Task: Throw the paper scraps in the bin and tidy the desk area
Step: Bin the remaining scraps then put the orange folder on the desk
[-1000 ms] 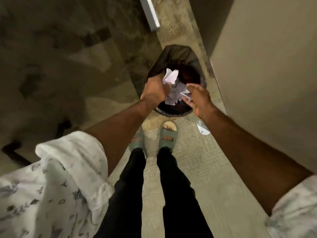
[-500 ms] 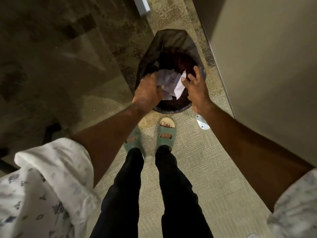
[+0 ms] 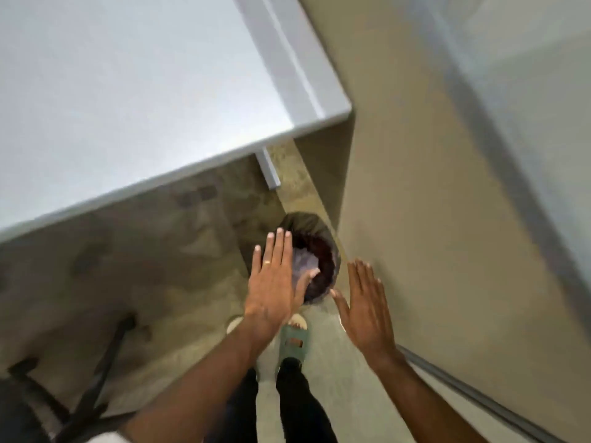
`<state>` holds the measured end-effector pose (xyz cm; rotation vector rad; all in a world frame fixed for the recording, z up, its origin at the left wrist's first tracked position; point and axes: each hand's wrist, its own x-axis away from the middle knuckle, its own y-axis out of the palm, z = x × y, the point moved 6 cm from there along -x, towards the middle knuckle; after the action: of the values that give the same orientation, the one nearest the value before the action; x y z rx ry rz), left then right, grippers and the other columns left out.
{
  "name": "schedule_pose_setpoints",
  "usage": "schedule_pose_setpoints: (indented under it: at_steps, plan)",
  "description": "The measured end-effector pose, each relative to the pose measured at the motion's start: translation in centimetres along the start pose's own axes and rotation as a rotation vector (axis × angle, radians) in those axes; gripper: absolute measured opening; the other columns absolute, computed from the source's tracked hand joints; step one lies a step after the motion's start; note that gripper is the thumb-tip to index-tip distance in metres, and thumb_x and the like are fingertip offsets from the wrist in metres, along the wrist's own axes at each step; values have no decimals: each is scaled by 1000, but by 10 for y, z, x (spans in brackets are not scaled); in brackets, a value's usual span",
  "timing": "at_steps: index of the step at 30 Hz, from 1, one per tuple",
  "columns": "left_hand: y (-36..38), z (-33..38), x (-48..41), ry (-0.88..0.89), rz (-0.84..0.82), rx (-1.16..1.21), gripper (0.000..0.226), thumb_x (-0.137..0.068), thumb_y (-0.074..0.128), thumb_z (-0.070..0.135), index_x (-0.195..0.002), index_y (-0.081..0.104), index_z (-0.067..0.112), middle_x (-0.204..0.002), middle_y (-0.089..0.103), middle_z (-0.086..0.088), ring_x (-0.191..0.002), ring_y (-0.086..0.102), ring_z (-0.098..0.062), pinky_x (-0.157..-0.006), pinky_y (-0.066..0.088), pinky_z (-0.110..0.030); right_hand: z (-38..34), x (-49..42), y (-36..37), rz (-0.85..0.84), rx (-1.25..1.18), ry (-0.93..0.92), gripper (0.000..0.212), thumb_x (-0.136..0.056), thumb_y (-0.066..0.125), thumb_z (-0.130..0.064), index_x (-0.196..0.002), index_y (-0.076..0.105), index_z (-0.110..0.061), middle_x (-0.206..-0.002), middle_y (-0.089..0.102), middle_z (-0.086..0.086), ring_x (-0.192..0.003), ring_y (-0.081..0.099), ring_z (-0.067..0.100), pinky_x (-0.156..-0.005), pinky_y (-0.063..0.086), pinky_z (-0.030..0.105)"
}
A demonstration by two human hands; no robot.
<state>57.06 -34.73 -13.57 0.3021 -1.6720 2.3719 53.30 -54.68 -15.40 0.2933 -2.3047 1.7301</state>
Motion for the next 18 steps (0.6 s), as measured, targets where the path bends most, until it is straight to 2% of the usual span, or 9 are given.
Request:
schedule_pose_setpoints:
  at_steps: [2,6,10,14,16,18]
  plan:
    - [-45,11,20,4,30,18,83,-102,23,65,-161,5,9,-170,2,-9,-157,1,-25,-126,14,-52,-13,20,-45,25,35,0,77,-100,23,-63,-159,26,-14,-167,19,3,-156,16,21,-125,22,44]
    - [-141,21,57,-5,115,48,91,-97,8,75,-161,7,10,-170,2,-7,-157,-5,-23,-127,7,-50,-51,47,-134,146,71,-4,75,-101,25,-61,-157,31,-11,-166,27,7,-155,21,23,-125,22,42]
    - [-199,14,78,1,175,20,89,-98,13,74,-161,6,11,-170,-2,-7,-156,-10,-23,-127,3,-49,-80,59,-182,221,102,-21,78,-99,22,-62,-155,35,-10,-163,32,11,-153,26,28,-123,27,48]
    - [-241,-5,97,11,242,-18,88,-99,9,73,-161,-5,12,-168,-14,-5,-155,-18,-22,-127,-8,-46,-115,62,-214,288,137,-47,71,-101,29,-58,-155,33,-11,-163,31,14,-150,30,37,-117,30,59]
    - [-256,-17,110,-7,281,-10,88,-98,8,74,-161,-6,13,-169,-11,-4,-156,-12,-21,-127,-7,-46,-132,64,-224,291,137,-69,70,-103,29,-58,-155,31,-12,-164,28,14,-150,29,39,-116,31,61]
    - [-267,-27,121,-33,307,13,88,-98,10,74,-161,-5,15,-170,1,-5,-157,3,-20,-128,-1,-48,-149,64,-231,292,124,-113,73,-102,26,-61,-156,29,-12,-165,27,14,-150,28,38,-116,30,61]
